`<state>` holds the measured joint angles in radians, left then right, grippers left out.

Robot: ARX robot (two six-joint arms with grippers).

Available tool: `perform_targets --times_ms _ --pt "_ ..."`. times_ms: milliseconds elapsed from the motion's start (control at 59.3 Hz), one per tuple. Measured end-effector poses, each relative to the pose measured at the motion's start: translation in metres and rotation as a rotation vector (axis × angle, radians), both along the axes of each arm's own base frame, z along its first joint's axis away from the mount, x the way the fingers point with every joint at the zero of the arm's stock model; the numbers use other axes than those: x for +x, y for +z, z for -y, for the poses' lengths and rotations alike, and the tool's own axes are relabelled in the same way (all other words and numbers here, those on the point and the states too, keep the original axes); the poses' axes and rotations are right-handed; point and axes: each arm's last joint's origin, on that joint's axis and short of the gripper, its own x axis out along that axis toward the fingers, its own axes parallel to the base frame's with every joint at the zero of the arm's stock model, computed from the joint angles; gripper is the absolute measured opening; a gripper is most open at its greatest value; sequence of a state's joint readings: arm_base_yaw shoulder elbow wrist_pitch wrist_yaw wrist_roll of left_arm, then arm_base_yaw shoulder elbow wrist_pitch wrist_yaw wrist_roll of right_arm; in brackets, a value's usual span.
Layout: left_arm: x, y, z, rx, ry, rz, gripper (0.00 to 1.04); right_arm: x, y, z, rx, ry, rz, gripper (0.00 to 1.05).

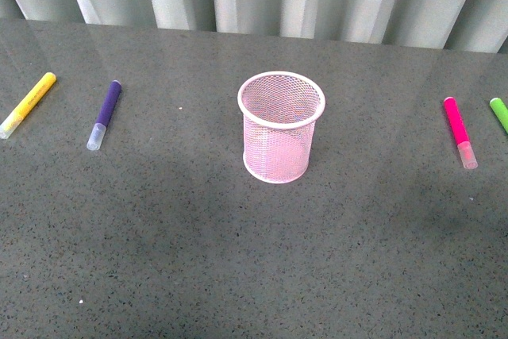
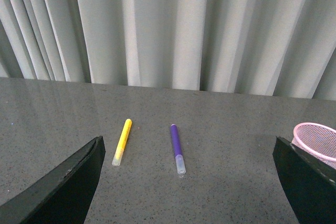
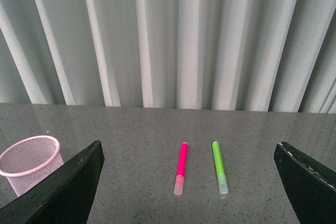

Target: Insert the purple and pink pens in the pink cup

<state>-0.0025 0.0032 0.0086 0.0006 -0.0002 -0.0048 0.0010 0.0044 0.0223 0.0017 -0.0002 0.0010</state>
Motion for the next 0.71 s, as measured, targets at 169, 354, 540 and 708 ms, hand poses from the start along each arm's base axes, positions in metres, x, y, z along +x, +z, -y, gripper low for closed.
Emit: perform_targets --times_ms 169,354,540,708 --pt "0.0000 0.0000 0.0000 0.000 0.000 0.000 0.98 0.0000 0.0000 0.0000 0.000 0.000 0.000 0.98" --pt "0.0000 0.0000 0.0000 0.000 0.000 0.000 0.98 0.0000 0.0000 0.0000 0.000 0.000 0.000 0.98" --pt "0.0000 0.0000 0.0000 0.000 0.000 0.000 0.98 0.0000 0.0000 0.0000 0.000 0.000 0.000 0.98" --pt "0.0000 0.0000 0.0000 0.000 0.000 0.000 0.98 0.0000 0.0000 0.0000 0.000 0.000 0.000 0.98"
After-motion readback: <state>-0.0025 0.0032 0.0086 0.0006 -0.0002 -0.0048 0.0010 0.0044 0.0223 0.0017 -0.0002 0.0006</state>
